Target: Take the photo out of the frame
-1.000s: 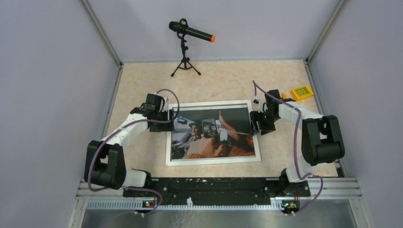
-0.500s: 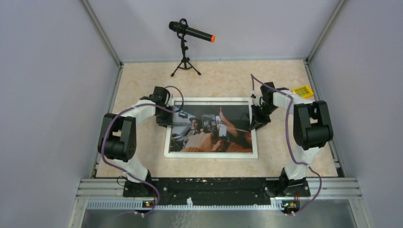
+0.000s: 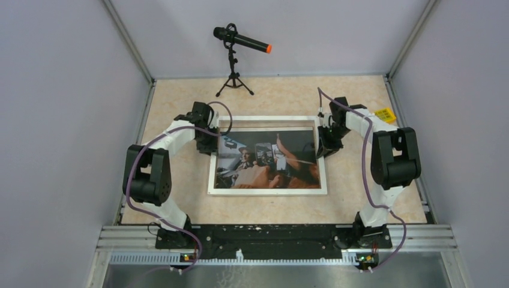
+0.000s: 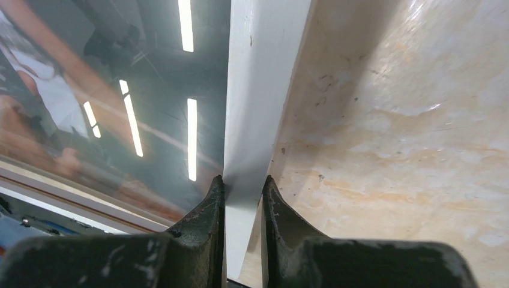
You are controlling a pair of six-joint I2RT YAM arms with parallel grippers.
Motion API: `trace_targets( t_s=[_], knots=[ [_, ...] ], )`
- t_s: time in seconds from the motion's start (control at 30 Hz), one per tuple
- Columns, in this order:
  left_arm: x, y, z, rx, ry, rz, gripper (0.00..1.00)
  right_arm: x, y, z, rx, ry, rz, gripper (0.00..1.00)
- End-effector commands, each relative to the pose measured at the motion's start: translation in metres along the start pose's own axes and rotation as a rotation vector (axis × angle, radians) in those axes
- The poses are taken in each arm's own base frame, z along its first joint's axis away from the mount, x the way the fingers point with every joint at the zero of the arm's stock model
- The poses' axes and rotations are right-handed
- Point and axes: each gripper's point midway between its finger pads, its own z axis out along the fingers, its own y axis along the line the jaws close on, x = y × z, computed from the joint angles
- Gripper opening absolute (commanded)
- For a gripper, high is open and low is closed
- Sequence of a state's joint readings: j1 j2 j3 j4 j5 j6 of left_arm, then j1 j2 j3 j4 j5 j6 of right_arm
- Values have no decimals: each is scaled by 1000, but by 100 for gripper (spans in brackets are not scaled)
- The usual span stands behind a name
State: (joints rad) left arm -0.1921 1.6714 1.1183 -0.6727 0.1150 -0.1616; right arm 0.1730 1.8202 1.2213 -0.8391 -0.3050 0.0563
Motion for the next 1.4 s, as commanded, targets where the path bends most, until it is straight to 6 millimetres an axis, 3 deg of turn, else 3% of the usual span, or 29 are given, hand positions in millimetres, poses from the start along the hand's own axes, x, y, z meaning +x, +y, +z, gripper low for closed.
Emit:
trace_targets(
  t_s=[0.0, 0.23, 0.37, 0.53, 0.87, 1.03, 1.23, 1.3, 1.37],
  knots=[
    [-21, -1, -3, 10, -41, 16, 0, -25, -2, -14, 35, -57, -66, 0],
    [-26, 0, 14, 10, -24, 15, 0, -33, 1, -15, 19, -63, -71, 0],
    [-28, 7, 22, -19, -25, 22, 0, -38, -6, -2, 38, -54, -67, 0],
    [-41, 17, 35, -49, -41, 11, 0, -52, -15, 14, 50, -61, -63, 0],
    [-79, 21, 40, -68, -134, 24, 0, -87, -18, 12, 55, -140, -74, 0],
    [-90, 23, 42, -80, -156, 34, 0, -105, -23, 7, 73, -182, -74, 0],
    [-99, 28, 51, -100, -167, 45, 0, -113, -30, 15, 85, -183, -67, 1],
    [-103, 37, 51, -140, -182, 40, 2, -117, -31, 15, 84, -188, -66, 6],
    [-108, 41, 49, -138, -198, 30, 12, -123, -31, 12, 84, -205, -67, 12]
  ],
)
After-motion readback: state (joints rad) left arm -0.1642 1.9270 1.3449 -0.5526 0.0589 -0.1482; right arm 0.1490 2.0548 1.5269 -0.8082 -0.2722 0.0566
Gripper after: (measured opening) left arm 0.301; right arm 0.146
